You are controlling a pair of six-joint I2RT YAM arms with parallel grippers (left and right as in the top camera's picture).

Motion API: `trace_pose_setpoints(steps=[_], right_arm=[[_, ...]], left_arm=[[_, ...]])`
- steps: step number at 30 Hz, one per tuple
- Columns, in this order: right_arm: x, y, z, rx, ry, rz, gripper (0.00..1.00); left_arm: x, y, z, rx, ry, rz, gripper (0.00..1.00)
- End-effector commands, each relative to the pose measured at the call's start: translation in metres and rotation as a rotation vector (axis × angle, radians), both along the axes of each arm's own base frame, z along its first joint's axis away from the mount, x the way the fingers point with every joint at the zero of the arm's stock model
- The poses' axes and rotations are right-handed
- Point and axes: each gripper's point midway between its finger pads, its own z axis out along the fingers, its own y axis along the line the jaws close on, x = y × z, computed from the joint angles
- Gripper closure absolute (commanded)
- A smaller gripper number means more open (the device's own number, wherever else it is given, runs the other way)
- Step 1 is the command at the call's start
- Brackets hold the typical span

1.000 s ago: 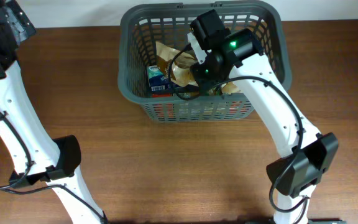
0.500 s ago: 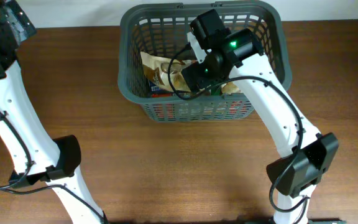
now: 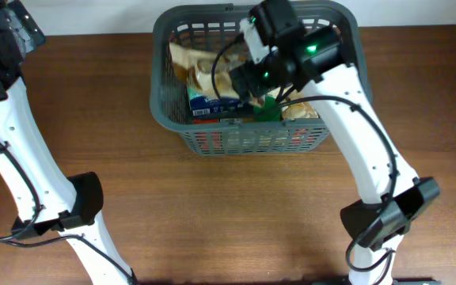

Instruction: Pack container

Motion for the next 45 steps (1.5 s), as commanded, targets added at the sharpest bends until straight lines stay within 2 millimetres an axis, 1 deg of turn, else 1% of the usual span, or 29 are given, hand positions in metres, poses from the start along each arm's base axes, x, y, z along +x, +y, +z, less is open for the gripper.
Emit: trace_pose_setpoints(steps=[1, 2, 5, 10, 13, 26, 30, 33, 36, 39, 40, 42, 43, 45], right_arm=[[0.007, -0.01, 0.033, 0.105, -0.045, -0.078, 0.01], [0.009, -0.013, 0.036, 0.124, -0.043, -0.094, 0.01], [0.011, -0.021, 0.036, 0.16, -0.023, -0.105, 0.01], [0.015, -0.044, 0.032, 0.156, 0.001, -0.151, 0.01], [0.015, -0.05, 0.031, 0.153, 0.008, -0.164, 0.01], [0.012, -0.051, 0.029, 0.147, 0.021, -0.166, 0.01], [0.009, -0.053, 0.033, 0.148, 0.017, -0.166, 0.01], [0.008, -0.06, 0.043, 0.154, -0.007, -0.181, 0.01], [0.005, -0.078, 0.058, 0.16, -0.041, -0.216, 0.01], [0.002, -0.104, 0.078, 0.187, -0.084, -0.287, 0.01], [-0.001, -0.117, 0.088, 0.198, -0.107, -0.322, 0.01], [-0.005, -0.138, 0.103, 0.209, -0.144, -0.365, 0.01], [-0.012, -0.157, 0.116, 0.216, -0.18, -0.404, 0.01], [-0.02, -0.176, 0.131, 0.221, -0.22, -0.445, 0.01]], left_arm=[[0.0, 0.002, -0.001, -0.008, -0.006, 0.012, 0.01], [0.0, 0.002, -0.001, -0.008, -0.006, 0.012, 0.01], [0.0, 0.002, -0.001, -0.008, -0.006, 0.012, 0.01], [0.0, 0.002, -0.001, -0.008, -0.006, 0.012, 0.01], [0.0, 0.002, -0.001, -0.008, -0.006, 0.012, 0.01], [0.0, 0.002, -0.001, -0.008, -0.006, 0.012, 0.01], [0.0, 0.002, -0.001, -0.008, -0.006, 0.012, 0.01], [0.0, 0.002, -0.001, -0.008, -0.006, 0.012, 0.01], [0.0, 0.002, -0.001, -0.008, -0.006, 0.012, 0.01], [0.0, 0.002, -0.001, -0.008, -0.006, 0.012, 0.01], [0.0, 0.002, -0.001, -0.008, -0.006, 0.012, 0.01], [0.0, 0.002, -0.001, -0.008, -0.006, 0.012, 0.01], [0.0, 0.002, -0.001, -0.008, -0.006, 0.012, 0.01], [0.0, 0.002, -0.001, -0.008, -0.006, 0.012, 0.01]])
